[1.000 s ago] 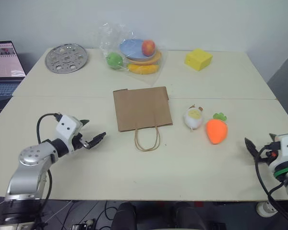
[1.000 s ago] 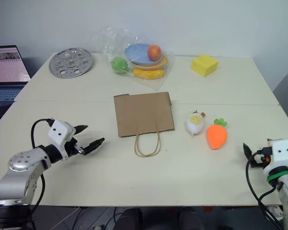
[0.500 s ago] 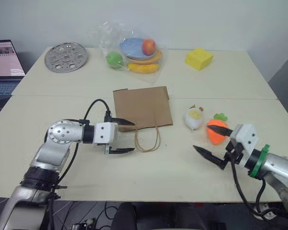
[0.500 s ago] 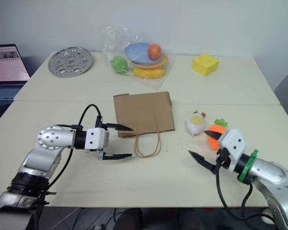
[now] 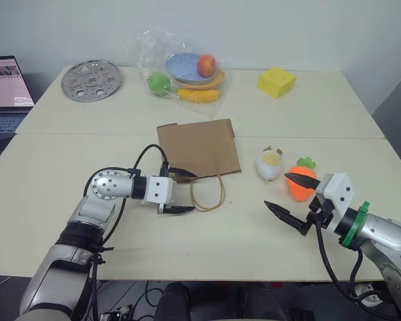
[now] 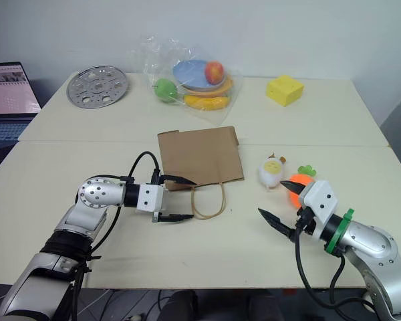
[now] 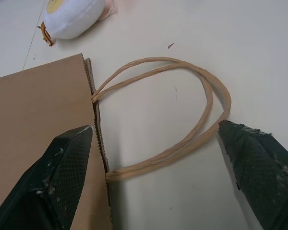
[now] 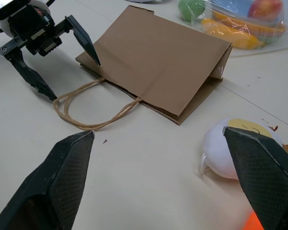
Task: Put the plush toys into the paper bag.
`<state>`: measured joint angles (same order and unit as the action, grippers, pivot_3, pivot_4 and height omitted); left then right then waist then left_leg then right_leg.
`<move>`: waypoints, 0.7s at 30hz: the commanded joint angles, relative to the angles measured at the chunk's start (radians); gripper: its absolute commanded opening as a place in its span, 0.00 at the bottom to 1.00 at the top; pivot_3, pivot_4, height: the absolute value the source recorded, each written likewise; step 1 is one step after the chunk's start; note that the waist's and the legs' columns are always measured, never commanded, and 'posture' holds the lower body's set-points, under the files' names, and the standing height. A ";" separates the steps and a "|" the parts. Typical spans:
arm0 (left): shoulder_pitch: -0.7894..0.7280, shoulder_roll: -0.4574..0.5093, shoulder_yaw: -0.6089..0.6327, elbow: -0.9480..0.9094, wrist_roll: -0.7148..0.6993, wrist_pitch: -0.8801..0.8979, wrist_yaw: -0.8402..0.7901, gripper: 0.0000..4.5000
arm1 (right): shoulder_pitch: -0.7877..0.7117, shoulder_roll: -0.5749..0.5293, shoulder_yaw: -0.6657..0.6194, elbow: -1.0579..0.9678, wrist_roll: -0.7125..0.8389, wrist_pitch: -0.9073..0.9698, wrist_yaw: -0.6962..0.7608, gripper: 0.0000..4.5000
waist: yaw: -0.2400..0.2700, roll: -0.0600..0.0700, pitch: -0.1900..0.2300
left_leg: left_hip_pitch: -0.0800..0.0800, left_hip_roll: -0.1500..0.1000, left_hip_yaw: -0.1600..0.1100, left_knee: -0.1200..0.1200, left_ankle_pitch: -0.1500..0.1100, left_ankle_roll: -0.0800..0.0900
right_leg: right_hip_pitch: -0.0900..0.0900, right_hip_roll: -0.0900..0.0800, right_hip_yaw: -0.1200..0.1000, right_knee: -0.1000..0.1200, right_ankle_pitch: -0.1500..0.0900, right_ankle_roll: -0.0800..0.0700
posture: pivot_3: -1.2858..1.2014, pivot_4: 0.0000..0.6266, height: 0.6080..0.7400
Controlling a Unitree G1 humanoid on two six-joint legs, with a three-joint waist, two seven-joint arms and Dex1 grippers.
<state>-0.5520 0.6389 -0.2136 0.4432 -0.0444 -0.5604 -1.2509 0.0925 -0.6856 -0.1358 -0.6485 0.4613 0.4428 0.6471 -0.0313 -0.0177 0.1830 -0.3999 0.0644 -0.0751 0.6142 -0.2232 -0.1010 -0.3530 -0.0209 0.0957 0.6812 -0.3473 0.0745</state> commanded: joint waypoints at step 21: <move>-0.035 -0.068 -0.001 0.009 -0.070 0.033 -0.024 1.00 | 0.034 0.010 -0.034 -0.030 -0.006 -0.017 -0.005 1.00 | 0.000 0.000 0.000 | 0.000 0.000 -0.001 0.002 0.000 0.000 | 0.001 0.000 -0.001 0.001 0.000 0.000 | 0.52 0.24 1.00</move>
<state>-0.5777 0.5729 -0.2309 0.4963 -0.0687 -0.5648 -1.2710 0.1238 -0.6808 -0.1403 -0.6482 0.4527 0.4426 0.6475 -0.0313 -0.0177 0.1830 -0.3999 0.0644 -0.0757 0.6166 -0.2232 -0.1009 -0.3520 -0.0208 0.0951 0.6822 -0.3472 0.0745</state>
